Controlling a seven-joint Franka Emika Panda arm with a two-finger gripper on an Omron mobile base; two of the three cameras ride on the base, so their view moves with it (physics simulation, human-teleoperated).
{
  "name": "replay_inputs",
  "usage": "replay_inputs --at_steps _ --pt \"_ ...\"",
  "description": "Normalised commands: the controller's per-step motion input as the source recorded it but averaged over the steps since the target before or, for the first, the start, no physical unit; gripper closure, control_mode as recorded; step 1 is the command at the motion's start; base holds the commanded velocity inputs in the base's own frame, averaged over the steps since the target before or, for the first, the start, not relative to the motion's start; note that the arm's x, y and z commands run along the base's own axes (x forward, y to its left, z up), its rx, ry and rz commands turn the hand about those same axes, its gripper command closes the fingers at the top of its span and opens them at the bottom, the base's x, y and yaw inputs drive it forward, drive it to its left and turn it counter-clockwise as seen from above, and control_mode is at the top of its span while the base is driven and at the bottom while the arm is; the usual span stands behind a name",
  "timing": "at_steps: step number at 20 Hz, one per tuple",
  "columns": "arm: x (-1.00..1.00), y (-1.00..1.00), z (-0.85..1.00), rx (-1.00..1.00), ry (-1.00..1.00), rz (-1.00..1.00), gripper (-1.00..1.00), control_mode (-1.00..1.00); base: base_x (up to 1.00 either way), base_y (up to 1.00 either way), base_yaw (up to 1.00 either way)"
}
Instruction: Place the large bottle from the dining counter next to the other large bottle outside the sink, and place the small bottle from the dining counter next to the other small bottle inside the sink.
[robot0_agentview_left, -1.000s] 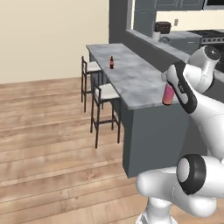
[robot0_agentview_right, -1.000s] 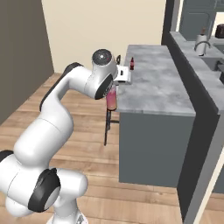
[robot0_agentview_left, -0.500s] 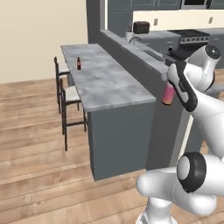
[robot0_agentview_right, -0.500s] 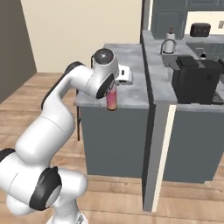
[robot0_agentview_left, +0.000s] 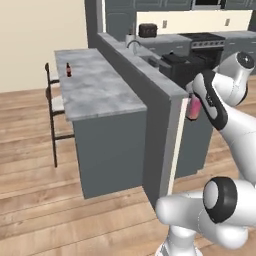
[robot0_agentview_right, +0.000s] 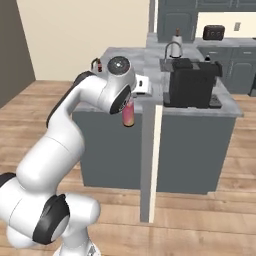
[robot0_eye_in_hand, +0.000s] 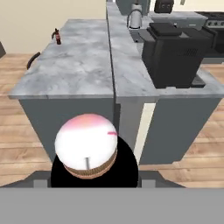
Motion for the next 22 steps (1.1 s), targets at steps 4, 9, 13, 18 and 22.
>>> replay_inputs --at_steps 4,9,13,18,22 --pt "0.00 0.00 0.00 0.00 0.00 0.00 1.00 1.00 0.59 -0.77 0.04" --pt "0.00 0.00 0.00 0.00 0.00 0.00 1.00 1.00 0.52 -0.91 0.02" --pt "0.00 0.00 0.00 0.00 0.00 0.00 1.00 1.00 0.38 -1.00 0.00" --pt "0.00 0.00 0.00 0.00 0.00 0.00 1.00 1.00 0.28 -1.00 0.00" --pt "0.00 0.00 0.00 0.00 0.00 0.00 1.00 1.00 0.28 -1.00 0.00"
